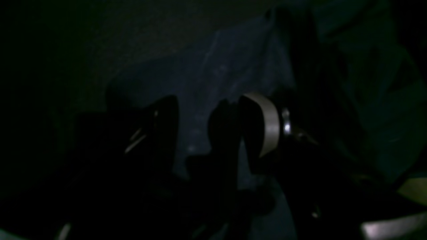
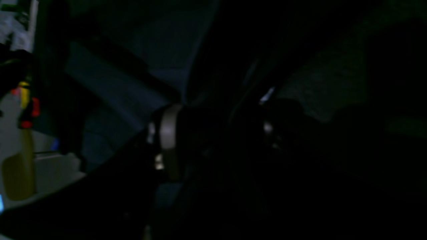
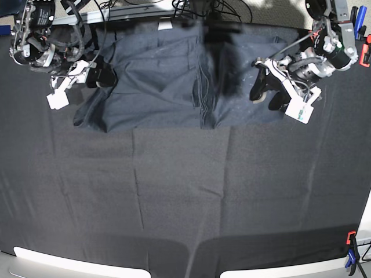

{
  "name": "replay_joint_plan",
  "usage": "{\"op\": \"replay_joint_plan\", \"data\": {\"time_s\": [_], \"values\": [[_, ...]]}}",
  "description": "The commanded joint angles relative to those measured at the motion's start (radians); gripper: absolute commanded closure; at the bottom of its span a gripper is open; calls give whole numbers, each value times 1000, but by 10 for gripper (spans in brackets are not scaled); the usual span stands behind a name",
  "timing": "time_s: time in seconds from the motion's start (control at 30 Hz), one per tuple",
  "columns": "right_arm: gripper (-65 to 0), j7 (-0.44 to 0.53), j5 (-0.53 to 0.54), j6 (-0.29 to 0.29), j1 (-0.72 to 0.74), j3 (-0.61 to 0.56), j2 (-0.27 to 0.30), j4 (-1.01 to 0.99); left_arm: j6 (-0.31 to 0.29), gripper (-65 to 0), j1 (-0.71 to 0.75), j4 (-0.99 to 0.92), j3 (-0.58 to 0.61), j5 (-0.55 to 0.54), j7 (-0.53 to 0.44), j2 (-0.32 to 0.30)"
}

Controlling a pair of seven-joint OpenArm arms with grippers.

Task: Layout the t-shirt on the table in an organized manner, then fold the t-shirt properly
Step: 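Grasp the ends of the folded strip with both grippers, then fold the right gripper's half over onto the left gripper's half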

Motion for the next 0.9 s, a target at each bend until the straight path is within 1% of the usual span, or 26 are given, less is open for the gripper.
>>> {"op": "replay_joint_plan", "data": {"time_s": [0.0,0.13,0.17,0.27,0.43,0.5,0.57,0.6,0.67,0.77,0.87], "values": [[-199,32,-2,0,6,5,11,13,-4,-300,-5,14,-1,-9,-25,-6],[-12,87,-75,3,19,6,12,13,-4,-300,-5,14,-1,-10,-25,-6],[0,94,-95,3,28,6,12,13,-4,-300,-5,14,-1,-10,-25,-6],[0,95,-145,3,63,18,14,15,-4,-300,-5,14,-1,-10,-24,-6],[0,84,-143,3,89,78,20,55,-4,-300,-2,14,-1,-5,-24,-6],[0,53,-142,4,86,87,20,105,-4,-300,-3,14,-1,21,-25,-6],[0,-3,-119,3,86,85,11,166,-4,-300,-3,14,-1,43,-26,-6],[0,-30,-93,4,86,83,1,200,-4,-300,-3,14,-1,47,-26,-6],[0,-74,-44,4,86,83,-37,274,-4,-300,-3,14,-1,60,-33,-6],[0,-74,-35,3,85,63,-122,375,-3,-300,-3,14,-1,57,-40,-6],[0,-74,-35,3,83,-21,-180,436,-4,-300,-3,14,-1,57,-40,-6]]}}
